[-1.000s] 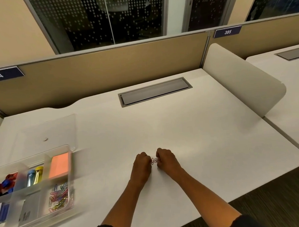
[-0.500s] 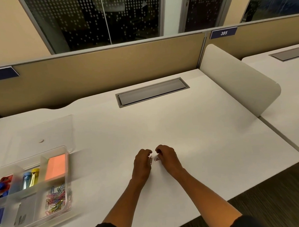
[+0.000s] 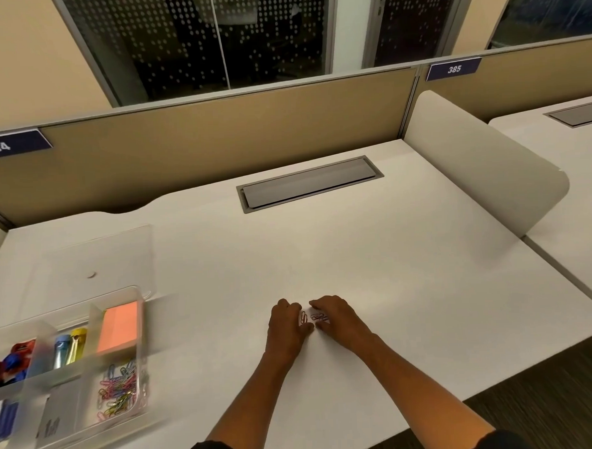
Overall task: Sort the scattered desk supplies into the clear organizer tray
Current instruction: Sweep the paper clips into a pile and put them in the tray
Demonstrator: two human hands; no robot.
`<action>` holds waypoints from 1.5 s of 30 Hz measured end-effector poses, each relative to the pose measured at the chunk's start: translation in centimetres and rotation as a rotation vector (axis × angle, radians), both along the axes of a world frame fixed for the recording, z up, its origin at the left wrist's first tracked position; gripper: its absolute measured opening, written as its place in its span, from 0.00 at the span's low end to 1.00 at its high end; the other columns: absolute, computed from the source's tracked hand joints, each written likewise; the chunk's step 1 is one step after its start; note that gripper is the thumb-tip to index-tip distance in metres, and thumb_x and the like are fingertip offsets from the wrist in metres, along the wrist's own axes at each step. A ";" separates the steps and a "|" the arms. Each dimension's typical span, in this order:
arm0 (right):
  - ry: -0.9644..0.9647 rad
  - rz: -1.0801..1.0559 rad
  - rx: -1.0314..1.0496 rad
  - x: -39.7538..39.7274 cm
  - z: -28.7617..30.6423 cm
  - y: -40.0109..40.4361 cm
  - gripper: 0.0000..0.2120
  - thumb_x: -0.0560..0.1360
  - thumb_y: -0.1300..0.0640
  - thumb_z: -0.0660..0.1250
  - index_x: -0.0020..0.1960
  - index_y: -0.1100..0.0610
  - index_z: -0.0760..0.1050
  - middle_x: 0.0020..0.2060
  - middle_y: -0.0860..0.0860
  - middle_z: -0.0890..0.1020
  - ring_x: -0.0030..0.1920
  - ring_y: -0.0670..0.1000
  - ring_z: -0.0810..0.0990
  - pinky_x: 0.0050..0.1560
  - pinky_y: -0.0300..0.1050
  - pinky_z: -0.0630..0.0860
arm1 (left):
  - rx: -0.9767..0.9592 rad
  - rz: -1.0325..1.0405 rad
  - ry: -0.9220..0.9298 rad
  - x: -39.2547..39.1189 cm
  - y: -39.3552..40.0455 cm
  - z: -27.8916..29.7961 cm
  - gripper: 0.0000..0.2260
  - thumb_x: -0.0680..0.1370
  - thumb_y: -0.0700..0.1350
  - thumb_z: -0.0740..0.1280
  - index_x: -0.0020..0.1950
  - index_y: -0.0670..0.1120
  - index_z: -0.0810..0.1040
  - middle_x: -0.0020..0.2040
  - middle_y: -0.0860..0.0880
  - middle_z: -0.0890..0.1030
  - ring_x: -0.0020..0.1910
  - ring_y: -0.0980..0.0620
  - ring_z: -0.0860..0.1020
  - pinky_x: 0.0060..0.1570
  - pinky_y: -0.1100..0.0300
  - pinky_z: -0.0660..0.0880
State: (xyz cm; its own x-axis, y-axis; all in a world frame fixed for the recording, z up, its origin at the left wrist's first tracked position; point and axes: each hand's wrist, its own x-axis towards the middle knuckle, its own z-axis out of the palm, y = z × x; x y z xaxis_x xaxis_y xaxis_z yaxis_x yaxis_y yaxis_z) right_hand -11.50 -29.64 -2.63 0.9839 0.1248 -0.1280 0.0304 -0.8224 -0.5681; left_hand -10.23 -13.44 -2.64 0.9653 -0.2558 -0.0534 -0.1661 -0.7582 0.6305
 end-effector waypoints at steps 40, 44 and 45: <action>0.140 -0.551 0.620 1.5 2.5 0.9 0.07 0.68 0.66 0.69 0.43 0.58 0.81 0.36 0.50 0.82 0.38 0.51 0.83 0.43 0.42 0.79 | -0.414 0.271 0.328 0.7 4.9 3.2 0.02 0.69 0.32 0.70 0.38 0.36 0.78 0.33 0.40 0.82 0.29 0.47 0.81 0.35 0.51 0.80; 0.175 -0.557 0.831 1.8 3.0 2.4 0.06 0.70 0.68 0.68 0.44 0.61 0.80 0.36 0.56 0.82 0.42 0.59 0.84 0.51 0.50 0.81 | -0.633 0.404 0.381 0.1 7.1 4.1 0.04 0.69 0.31 0.72 0.42 0.34 0.78 0.37 0.38 0.83 0.33 0.44 0.82 0.40 0.51 0.81; 0.190 -0.543 0.874 2.0 3.1 3.2 0.05 0.71 0.69 0.68 0.45 0.62 0.80 0.37 0.57 0.82 0.41 0.58 0.84 0.51 0.51 0.81 | -0.674 0.424 0.383 -0.1 7.7 4.4 0.05 0.69 0.32 0.72 0.42 0.34 0.79 0.37 0.38 0.83 0.33 0.44 0.82 0.41 0.52 0.81</action>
State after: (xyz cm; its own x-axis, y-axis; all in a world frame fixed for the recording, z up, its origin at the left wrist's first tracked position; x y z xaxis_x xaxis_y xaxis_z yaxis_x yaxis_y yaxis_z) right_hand -9.54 -26.44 0.47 0.9086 -0.2043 -0.3643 -0.3720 0.0010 -0.9282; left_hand -10.30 -5.77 1.72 0.9328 0.0257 -0.3596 0.3590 -0.1554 0.9203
